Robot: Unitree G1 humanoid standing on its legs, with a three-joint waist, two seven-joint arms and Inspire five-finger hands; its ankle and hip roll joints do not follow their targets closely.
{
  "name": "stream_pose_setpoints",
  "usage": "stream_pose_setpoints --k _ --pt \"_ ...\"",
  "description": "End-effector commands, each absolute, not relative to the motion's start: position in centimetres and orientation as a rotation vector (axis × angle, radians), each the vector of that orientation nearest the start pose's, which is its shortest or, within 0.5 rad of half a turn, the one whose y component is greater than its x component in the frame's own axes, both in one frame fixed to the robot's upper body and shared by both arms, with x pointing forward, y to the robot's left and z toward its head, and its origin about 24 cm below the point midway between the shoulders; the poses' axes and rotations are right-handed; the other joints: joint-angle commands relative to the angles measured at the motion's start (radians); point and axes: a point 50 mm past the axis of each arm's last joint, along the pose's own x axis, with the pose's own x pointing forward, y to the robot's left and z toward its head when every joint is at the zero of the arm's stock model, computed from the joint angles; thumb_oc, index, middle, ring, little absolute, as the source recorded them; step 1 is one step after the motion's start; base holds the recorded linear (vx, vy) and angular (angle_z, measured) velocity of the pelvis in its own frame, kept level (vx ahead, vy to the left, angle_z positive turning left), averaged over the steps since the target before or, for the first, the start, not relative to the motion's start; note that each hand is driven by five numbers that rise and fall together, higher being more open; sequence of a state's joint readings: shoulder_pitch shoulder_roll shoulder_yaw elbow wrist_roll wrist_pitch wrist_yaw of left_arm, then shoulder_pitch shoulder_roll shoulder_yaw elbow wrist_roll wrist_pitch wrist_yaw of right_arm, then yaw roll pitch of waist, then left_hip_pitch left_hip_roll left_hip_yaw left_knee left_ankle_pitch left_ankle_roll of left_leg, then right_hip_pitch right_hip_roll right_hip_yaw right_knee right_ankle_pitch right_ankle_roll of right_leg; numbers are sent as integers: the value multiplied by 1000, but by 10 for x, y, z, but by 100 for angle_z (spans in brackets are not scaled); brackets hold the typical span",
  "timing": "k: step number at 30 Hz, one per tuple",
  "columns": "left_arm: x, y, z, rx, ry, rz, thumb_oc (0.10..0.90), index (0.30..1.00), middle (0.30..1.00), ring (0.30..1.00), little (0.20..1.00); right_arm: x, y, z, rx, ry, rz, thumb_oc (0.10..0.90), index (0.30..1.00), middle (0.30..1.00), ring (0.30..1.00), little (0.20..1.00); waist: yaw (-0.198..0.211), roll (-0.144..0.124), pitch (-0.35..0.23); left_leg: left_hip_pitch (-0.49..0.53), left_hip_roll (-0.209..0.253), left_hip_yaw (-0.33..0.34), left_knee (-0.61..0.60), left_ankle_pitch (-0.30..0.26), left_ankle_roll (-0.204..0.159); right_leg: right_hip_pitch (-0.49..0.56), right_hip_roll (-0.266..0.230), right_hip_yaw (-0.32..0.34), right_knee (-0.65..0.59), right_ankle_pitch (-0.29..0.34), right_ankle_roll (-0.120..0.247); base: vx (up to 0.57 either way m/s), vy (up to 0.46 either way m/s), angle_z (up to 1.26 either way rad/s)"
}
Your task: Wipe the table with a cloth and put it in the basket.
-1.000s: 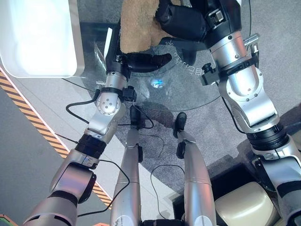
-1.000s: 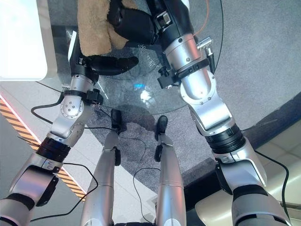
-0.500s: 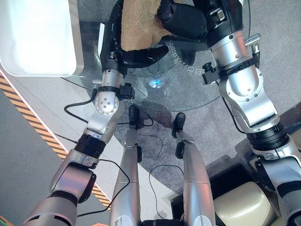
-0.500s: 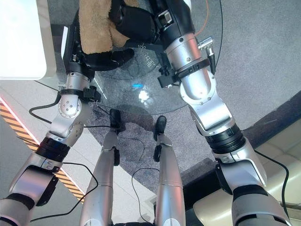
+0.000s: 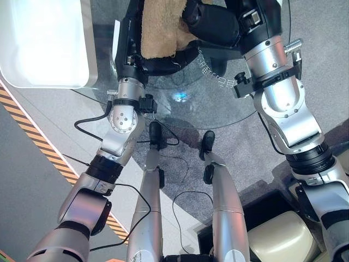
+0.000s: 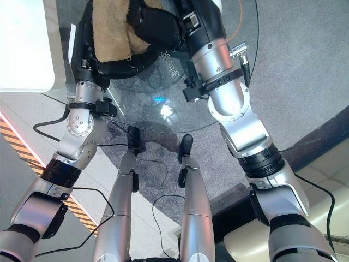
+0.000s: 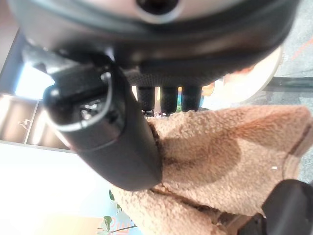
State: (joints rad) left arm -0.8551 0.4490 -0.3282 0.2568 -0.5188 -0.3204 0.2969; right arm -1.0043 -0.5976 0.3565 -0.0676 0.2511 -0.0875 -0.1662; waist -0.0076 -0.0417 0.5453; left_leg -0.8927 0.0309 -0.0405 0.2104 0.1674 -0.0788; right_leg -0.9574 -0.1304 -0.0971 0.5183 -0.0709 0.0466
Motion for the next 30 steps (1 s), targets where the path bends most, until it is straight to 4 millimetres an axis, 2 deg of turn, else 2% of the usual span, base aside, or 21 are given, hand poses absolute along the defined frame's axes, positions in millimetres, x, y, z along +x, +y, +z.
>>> stream_pose_setpoints --k 1,11,12,13,14,15,30 --pt "307 112 327 -157 -1121 -257 800 900 900 900 900 221 -83 400 -265 -1521 409 100 300 300 300 200 8 -27 -25 37 -52 -6 104 -112 53 106 60 9 -198 141 46 0 0 0" --pt "304 105 332 -144 -1141 -290 800 900 900 900 900 225 -79 397 -274 -1494 424 100 300 300 300 200 8 -28 -25 41 -50 -7 101 -112 52 110 56 8 -201 141 49 0 0 0" --pt "303 104 333 -141 -1146 -293 737 846 846 846 837 225 -78 397 -273 -1494 426 100 300 300 300 200 8 -27 -25 41 -51 -7 100 -112 52 110 56 8 -202 142 49 0 0 0" --pt "302 102 334 -135 -1153 -294 482 627 627 627 582 225 -77 397 -274 -1494 427 100 300 300 300 200 9 -27 -25 41 -52 -7 100 -112 52 110 57 7 -202 142 49 0 0 0" --pt "302 102 335 -132 -1159 -296 267 444 444 444 367 225 -77 397 -274 -1494 428 100 300 300 300 200 9 -27 -25 41 -52 -8 99 -112 52 110 57 8 -203 142 49 0 0 0" --pt "301 102 335 -129 -1164 -299 100 300 300 300 200 225 -77 397 -273 -1493 431 100 300 300 300 200 8 -27 -25 42 -52 -8 98 -112 52 110 57 8 -204 143 49 0 0 0" --pt "300 100 339 -142 -1179 -322 100 300 300 300 200 225 -73 395 -277 -1487 462 100 300 300 300 200 7 -27 -25 41 -50 -7 97 -113 49 108 56 9 -203 142 51 0 0 0"
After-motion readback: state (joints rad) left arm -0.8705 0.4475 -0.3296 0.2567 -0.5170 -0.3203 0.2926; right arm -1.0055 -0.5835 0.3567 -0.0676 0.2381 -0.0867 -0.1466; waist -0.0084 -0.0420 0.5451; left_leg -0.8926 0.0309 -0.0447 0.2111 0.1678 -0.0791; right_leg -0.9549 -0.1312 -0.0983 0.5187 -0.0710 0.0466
